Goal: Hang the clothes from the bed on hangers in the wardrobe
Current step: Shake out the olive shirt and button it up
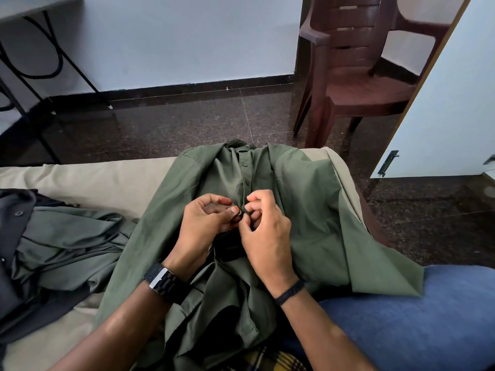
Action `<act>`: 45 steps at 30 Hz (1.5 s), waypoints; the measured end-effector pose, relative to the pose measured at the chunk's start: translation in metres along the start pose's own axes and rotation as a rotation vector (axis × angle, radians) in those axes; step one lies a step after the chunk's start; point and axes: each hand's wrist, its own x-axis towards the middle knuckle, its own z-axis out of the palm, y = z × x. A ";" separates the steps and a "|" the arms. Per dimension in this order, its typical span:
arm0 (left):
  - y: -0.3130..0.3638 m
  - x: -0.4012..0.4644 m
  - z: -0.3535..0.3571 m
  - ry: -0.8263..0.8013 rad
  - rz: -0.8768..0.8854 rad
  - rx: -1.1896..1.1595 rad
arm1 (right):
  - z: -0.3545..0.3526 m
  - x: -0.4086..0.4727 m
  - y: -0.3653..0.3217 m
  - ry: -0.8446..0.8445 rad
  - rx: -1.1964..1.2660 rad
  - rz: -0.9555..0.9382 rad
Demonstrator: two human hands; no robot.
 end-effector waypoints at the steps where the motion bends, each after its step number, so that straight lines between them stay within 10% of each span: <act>1: 0.001 0.000 0.000 0.004 0.004 0.009 | 0.000 0.000 0.000 -0.005 0.014 0.007; 45: -0.010 0.010 0.010 0.060 -0.006 -0.137 | 0.000 0.004 0.010 0.012 0.279 0.160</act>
